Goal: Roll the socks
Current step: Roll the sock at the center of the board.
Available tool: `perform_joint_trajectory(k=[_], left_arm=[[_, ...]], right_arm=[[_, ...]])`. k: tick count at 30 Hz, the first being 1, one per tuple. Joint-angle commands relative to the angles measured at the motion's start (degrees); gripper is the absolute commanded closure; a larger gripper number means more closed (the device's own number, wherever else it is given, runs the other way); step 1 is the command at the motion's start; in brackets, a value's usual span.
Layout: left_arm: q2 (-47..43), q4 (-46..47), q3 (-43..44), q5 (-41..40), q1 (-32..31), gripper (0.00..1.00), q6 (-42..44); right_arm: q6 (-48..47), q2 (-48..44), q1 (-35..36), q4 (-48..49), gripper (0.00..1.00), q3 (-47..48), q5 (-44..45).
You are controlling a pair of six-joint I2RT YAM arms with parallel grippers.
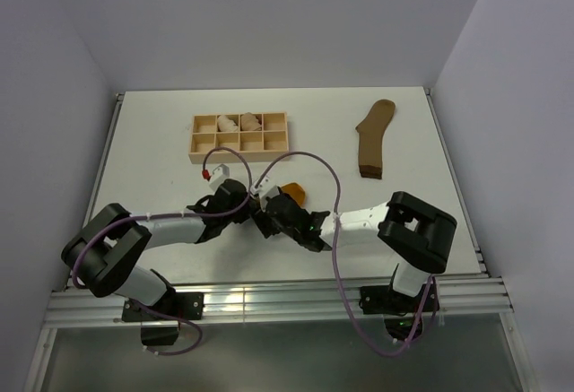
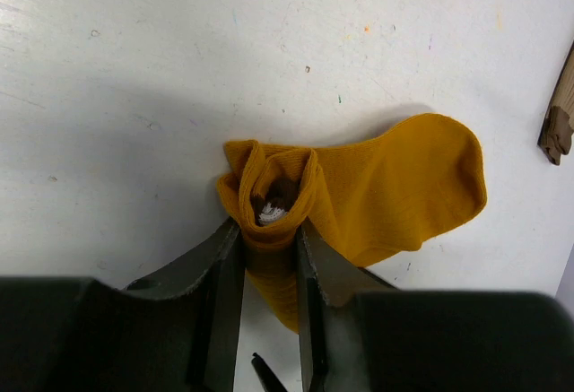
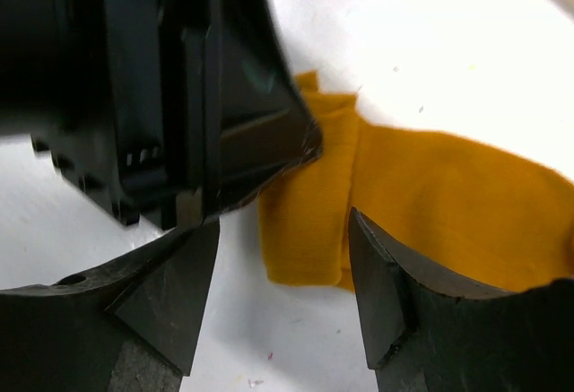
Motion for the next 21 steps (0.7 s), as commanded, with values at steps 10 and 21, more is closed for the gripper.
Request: perform_joint_trajectory(k=[10, 21], left_arm=[[-0.05, -2.86, 0.17, 2.75, -0.98, 0.88, 0.73], [1.45, -4.18, 1.22, 5.30, -0.98, 0.92, 0.38]], right_arm=[[0.06, -7.93, 0.84, 15.85, 0.34, -14.26, -2.59], [-6.08, -12.09, 4.71, 17.72, 0.34, -14.56, 6.82]])
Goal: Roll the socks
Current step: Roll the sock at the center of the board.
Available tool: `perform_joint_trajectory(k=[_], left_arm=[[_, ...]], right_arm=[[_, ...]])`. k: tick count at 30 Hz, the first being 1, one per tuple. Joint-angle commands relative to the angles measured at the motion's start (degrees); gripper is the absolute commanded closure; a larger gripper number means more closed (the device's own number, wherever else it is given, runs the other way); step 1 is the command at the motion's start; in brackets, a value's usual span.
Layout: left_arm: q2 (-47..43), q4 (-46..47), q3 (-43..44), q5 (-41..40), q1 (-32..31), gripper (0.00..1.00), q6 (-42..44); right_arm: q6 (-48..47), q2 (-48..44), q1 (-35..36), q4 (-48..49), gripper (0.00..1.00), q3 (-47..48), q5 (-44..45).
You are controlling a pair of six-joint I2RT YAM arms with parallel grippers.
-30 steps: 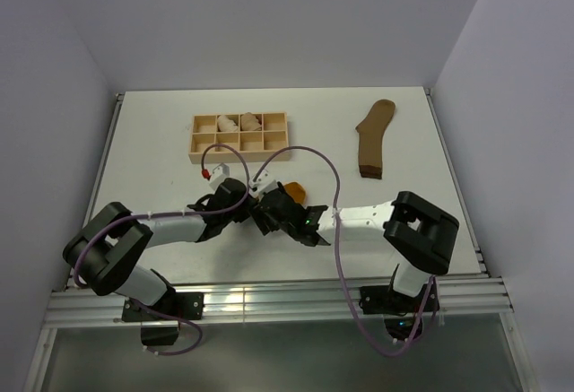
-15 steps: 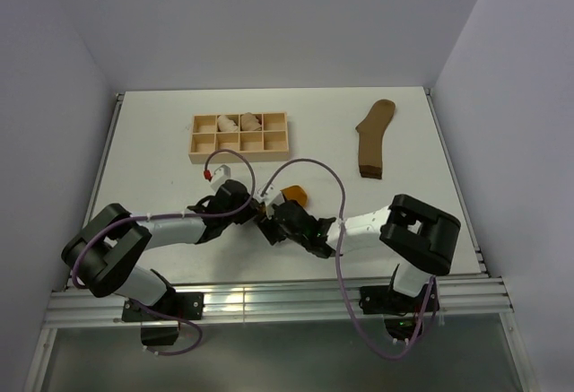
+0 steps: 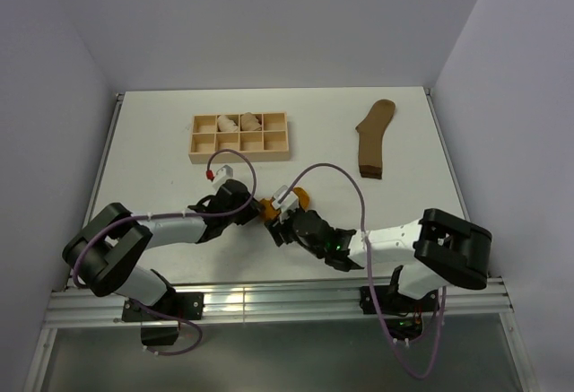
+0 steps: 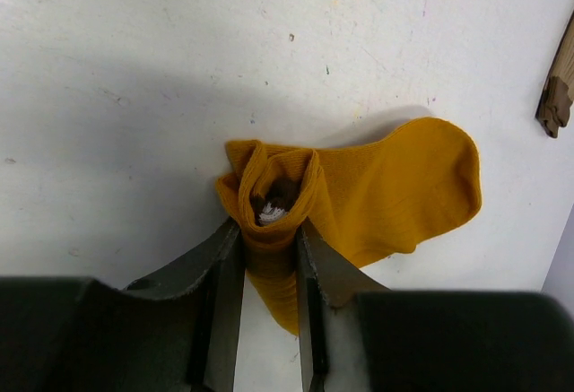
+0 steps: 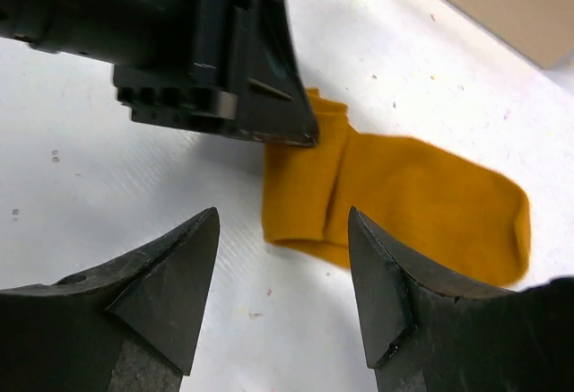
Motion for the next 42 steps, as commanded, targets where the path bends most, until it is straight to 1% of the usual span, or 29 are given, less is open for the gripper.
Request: perform_joint_trajectory(k=[1, 2, 4, 8, 12, 19, 23, 29, 32, 33, 35, 36, 38, 39, 41, 42], left_arm=[[1.19, -4.16, 1.12, 2.74, -0.54, 0.92, 0.45], [1.19, -4.16, 1.20, 3.18, -0.45, 0.92, 0.45], [1.10, -4.51, 1.38, 3.28, -0.54, 0.92, 0.27], [1.10, -5.04, 1.82, 3.27, -0.54, 0.92, 0.45], [1.19, -4.95, 1.82, 3.27, -0.54, 0.94, 0.62], [1.36, -4.95, 1.73, 3.71, -0.54, 0.94, 0.62], [1.10, -5.13, 1.82, 3.71, -0.54, 0.94, 0.54], [0.48, -5.13, 1.73, 3.98, -0.54, 0.94, 0.36], [0.13, -4.78, 1.47, 4.41, -0.45, 0.93, 0.10], [-0.30, -4.52, 1.38, 4.50, -0.45, 0.93, -0.17], [-0.83, -4.16, 0.77, 4.59, -0.37, 0.92, -0.34], [-1.44, -4.25, 0.68, 4.51, -0.37, 0.92, -0.78], [-2.24, -4.16, -0.02, 4.68, 0.07, 0.90, -1.22], [-2.50, -4.08, -0.29, 4.77, 0.25, 0.89, -1.66], [-3.20, -3.99, -0.99, 5.03, 0.78, 0.86, -1.92], [-3.47, -3.73, -1.25, 5.29, 1.04, 0.85, -2.27]], right_arm=[[-3.26, 3.00, 1.72, 3.14, 0.33, 2.47, 4.35], [-5.35, 3.88, 1.98, 3.23, 0.33, 2.91, 4.35], [-6.07, 6.43, 2.85, 3.32, 0.33, 4.23, 4.79], [-8.70, 10.74, 4.70, 3.67, 0.33, 6.34, 8.39], [-11.08, 13.91, 5.85, 5.06, 0.34, 8.71, 14.01], [-14.25, 18.92, 6.29, 3.94, 0.34, 12.85, 15.51], [-12.50, 21.64, 6.29, 1.13, 0.38, 14.52, 14.72], [-8.11, 23.05, 6.29, -4.14, 0.50, 15.04, 13.76], [-6.00, 23.67, 6.29, -6.52, 0.61, 15.57, 13.32], [-5.73, 24.02, 6.20, -7.74, 0.67, 15.75, 13.06], [-4.94, 24.81, 6.11, -9.07, 0.74, 16.27, 12.27], [-4.59, 25.07, 6.11, -9.95, 0.80, 16.36, 12.00], [-4.15, 25.69, 6.20, -11.00, 0.86, 16.71, 11.30], [-3.97, 25.78, 6.11, -11.27, 0.91, 16.72, 11.12], [-3.97, 25.87, 6.03, -11.88, 0.96, 16.63, 10.77], [-2.40, 25.87, 6.02, -12.24, 0.99, 16.63, 10.07]])
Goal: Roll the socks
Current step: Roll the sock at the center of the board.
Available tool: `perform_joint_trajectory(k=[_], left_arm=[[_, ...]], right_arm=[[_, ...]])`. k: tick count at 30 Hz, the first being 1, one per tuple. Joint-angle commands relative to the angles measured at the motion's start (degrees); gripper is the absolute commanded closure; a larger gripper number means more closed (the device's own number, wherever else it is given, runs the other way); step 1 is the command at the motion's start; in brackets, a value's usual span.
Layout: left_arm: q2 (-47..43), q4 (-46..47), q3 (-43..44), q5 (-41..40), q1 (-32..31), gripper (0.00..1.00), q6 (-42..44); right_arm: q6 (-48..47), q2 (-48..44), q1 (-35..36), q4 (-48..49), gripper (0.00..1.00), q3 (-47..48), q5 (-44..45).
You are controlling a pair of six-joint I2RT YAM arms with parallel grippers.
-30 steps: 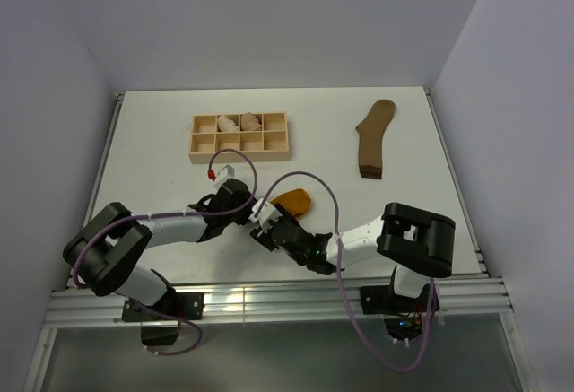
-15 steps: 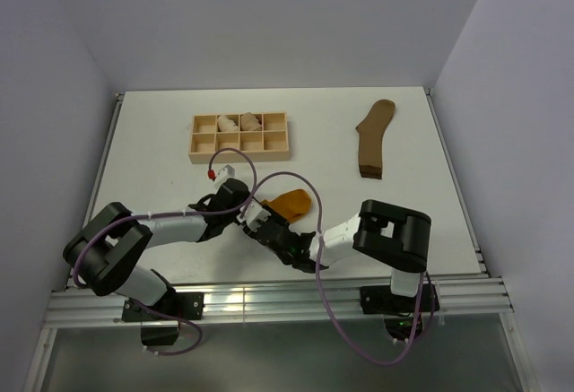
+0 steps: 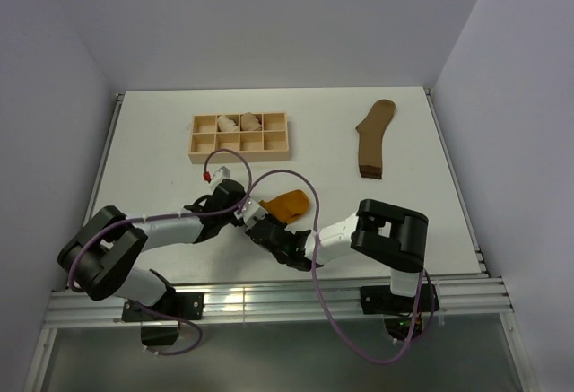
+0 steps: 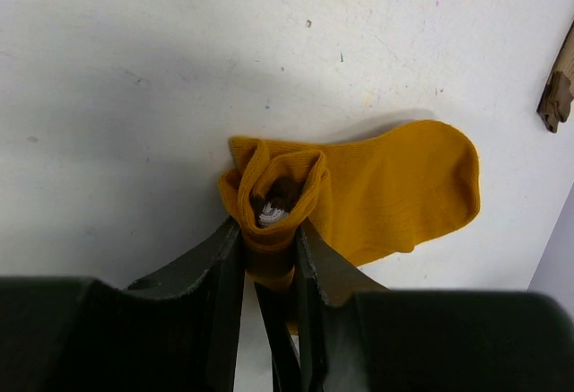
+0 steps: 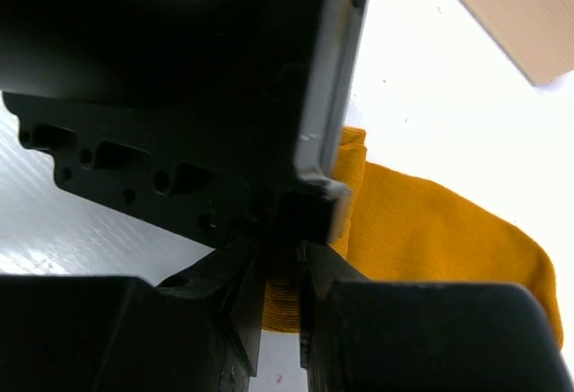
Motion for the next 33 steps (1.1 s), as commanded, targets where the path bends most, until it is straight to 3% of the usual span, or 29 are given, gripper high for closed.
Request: perform_joint_trajectory(k=[1, 7, 11, 14, 20, 25, 33], left_arm=[[-2.40, -0.99, -1.54, 2.50, 0.49, 0.84, -1.40], [-3.81, -1.16, -2.16, 3.11, 1.81, 0.64, -1.93], [-6.26, -0.55, -3.38, 3.46, 3.39, 0.34, -2.72], [-7.49, -1.16, -3.47, 4.43, 5.76, 0.25, -2.11], [-9.43, -2.31, -4.35, 6.45, 10.42, 0.20, -0.79], [-7.77, -0.55, -2.52, 9.79, 13.94, 0.23, 3.33], [6.46, 0.68, 10.39, 24.53, 13.77, 0.26, 17.39]], right_arm=[[5.22, 2.89, -0.09, -7.36, 1.00, 0.21, -5.91], [6.19, 2.28, -0.36, -8.86, 1.00, -0.14, -8.46], [6.54, 1.84, -0.45, -8.42, 1.00, -1.10, -9.60], [6.28, 1.75, -0.45, -7.72, 1.00, -1.63, -10.13], [6.01, 0.87, -0.53, -5.79, 1.00, -2.95, -10.83], [4.61, -1.06, -0.45, -3.94, 1.00, -4.87, -14.34], [4.52, -2.91, -0.45, -2.54, 1.00, -6.38, -17.08]])
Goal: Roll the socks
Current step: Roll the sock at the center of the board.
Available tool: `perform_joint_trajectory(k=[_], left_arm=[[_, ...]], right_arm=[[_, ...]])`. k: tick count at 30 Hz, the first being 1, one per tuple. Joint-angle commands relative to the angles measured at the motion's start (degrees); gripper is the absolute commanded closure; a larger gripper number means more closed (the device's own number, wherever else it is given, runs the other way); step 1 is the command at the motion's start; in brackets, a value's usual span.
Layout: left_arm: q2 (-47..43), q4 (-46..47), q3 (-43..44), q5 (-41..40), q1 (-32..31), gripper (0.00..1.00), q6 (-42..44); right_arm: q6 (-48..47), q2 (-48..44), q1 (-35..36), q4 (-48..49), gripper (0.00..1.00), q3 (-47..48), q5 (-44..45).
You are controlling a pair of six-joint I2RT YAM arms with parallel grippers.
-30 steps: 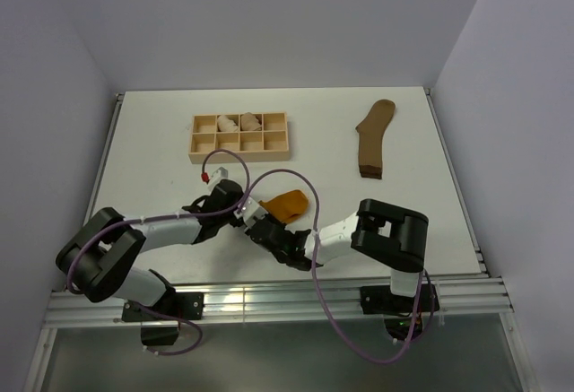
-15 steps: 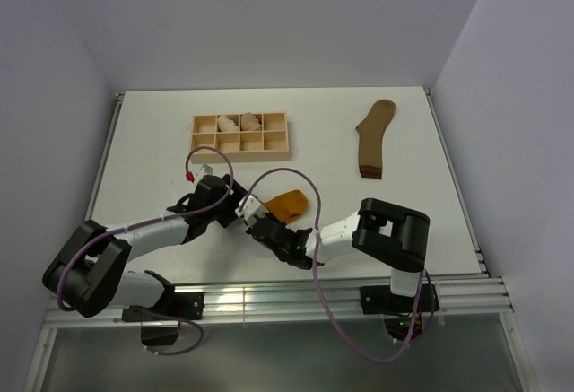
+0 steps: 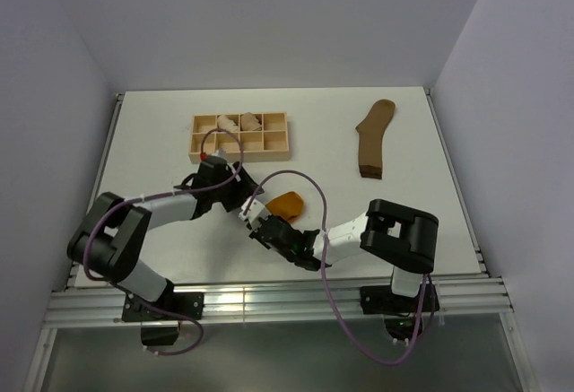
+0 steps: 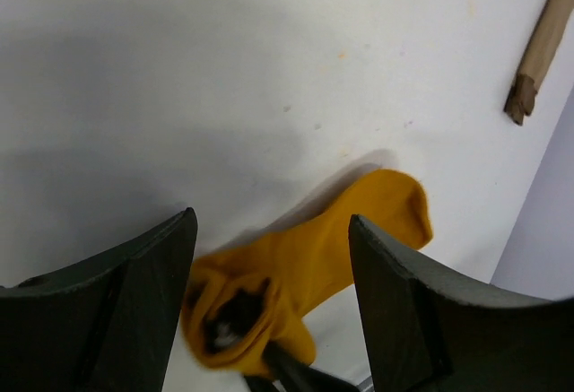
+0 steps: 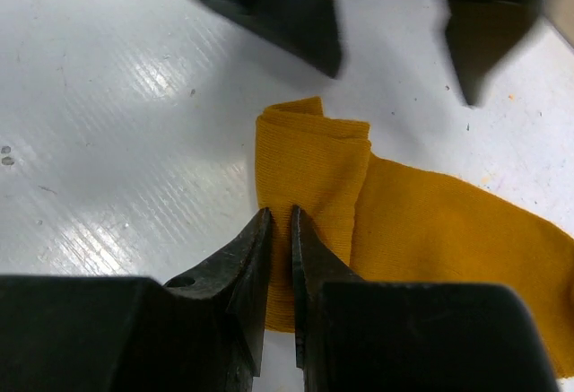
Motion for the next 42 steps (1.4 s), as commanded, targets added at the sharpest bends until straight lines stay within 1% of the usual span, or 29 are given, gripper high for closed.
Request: perform_joint_trajectory(k=[1, 2, 6, 9, 12, 14, 16, 22, 23, 26, 30, 35, 37, 42], left_arm=[[5.31, 1.62, 7.15, 9.69, -0.22, 0.26, 9.00], [7.41, 0.40, 8.12, 10.14, -0.57, 0.27, 11.19], [11.12, -5.13, 12.87, 9.44, -2.76, 0.26, 17.09], [12.97, -7.08, 14.54, 8.56, -3.82, 0.27, 18.86], [14.81, -7.70, 15.42, 9.52, -4.52, 0.30, 19.65], [16.83, -8.67, 16.30, 8.57, -5.14, 0.33, 20.53], [18.76, -11.64, 17.96, 7.25, -6.28, 0.35, 21.06], [21.23, -13.76, 19.73, 2.42, -7.60, 0.50, 21.06], [21.23, -14.29, 19.82, 1.71, -7.78, 0.56, 21.06], [21.85, -14.73, 20.17, 0.39, -8.83, 0.61, 21.32], [22.55, -14.12, 20.17, 1.35, -9.89, 0.59, 22.37], [20.88, -11.22, 18.85, 6.61, -10.06, 0.47, 24.48], [20.79, -11.12, 19.20, 7.68, -10.06, 0.45, 25.36], [22.28, -13.24, 20.87, 6.28, -10.33, 0.48, 26.59]], right_arm=[[2.11, 0.63, 0.54, -5.64, 1.00, -2.36, -5.91], [2.03, 0.72, 0.54, -5.72, 1.00, -2.35, -5.91], [2.03, 0.55, 0.54, -5.55, 1.00, -2.27, -6.08], [2.03, 0.37, 0.45, -6.07, 1.00, -1.66, -6.43], [2.29, 0.02, 0.54, -5.81, 1.00, -1.83, -6.70], [2.38, -0.33, 0.54, -5.46, 1.00, -2.27, -6.61], [2.38, -0.33, 0.54, -5.37, 1.00, -2.27, -6.52], [2.90, -0.07, 0.54, -4.67, 1.00, -2.44, -6.79], [2.82, -0.16, 0.54, -4.32, 1.00, -2.53, -6.79], [3.08, -0.16, 0.45, -3.79, 1.00, -2.71, -6.78], [3.08, -0.16, 0.36, -3.88, 1.00, -2.62, -6.61], [3.17, 0.02, 0.18, -3.88, 1.00, -2.53, -6.61], [3.17, 0.11, 0.18, -3.79, 1.00, -2.53, -6.43], [3.17, 0.02, 0.10, -3.70, 1.00, -2.53, -6.43]])
